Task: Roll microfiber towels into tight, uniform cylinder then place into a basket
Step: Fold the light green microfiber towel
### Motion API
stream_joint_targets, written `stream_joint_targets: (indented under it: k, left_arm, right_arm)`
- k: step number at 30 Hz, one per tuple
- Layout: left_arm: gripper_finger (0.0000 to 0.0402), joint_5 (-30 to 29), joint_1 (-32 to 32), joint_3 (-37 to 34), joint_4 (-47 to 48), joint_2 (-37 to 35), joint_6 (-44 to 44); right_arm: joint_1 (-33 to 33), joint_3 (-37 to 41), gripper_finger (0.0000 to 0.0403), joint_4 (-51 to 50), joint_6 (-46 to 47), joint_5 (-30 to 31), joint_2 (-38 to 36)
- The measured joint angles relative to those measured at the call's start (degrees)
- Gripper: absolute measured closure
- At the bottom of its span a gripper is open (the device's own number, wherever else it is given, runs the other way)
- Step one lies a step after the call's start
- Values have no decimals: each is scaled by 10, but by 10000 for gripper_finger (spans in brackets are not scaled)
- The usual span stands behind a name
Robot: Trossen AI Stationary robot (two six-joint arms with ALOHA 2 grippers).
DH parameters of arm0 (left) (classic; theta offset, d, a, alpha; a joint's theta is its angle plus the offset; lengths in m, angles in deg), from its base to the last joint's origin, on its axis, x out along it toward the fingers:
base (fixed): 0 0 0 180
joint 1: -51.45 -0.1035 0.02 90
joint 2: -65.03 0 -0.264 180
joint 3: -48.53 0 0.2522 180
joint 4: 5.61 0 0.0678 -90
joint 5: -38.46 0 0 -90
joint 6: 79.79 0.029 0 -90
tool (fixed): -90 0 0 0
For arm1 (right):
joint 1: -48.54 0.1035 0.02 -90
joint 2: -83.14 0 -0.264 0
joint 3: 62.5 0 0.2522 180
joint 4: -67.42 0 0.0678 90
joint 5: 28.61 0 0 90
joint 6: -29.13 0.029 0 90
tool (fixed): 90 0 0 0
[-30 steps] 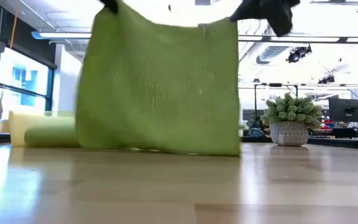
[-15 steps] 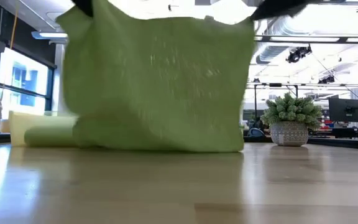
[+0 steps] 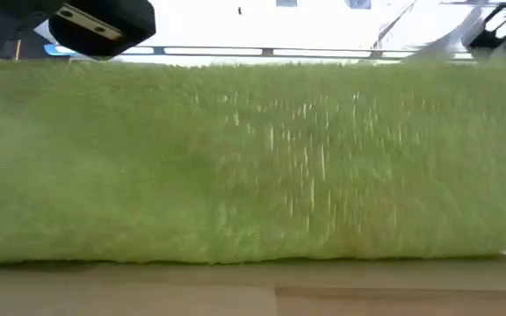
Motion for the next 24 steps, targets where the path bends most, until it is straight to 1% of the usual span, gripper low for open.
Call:
stream_joint_targets:
  k: [2,5,7,9,13,20,24]
  left_arm:
    - [401,5,-6,0,3,-1,-5]
    - [401,-20,-19,0,30,-10,-5]
    - [401,-41,-29,1,47,-11,-8]
    - [401,-51,-40,0,76,-11,-9]
    - [401,-61,-64,-12,75,-9,-9]
    - [401,-130,-107,-38,69,-8,-9]
    - [401,-135,-128,-51,71,-8,-10]
  right_arm:
    - [-6,0,402,-4,-11,6,16]
    - [-21,0,402,-11,-25,25,31]
    - [-35,0,402,-18,-32,48,32]
    - [-45,0,402,-28,-51,72,31]
    - [-67,0,402,-50,-91,107,31]
    - [-112,0,402,-99,-90,106,31]
    - [-133,0,402,-113,-90,87,31]
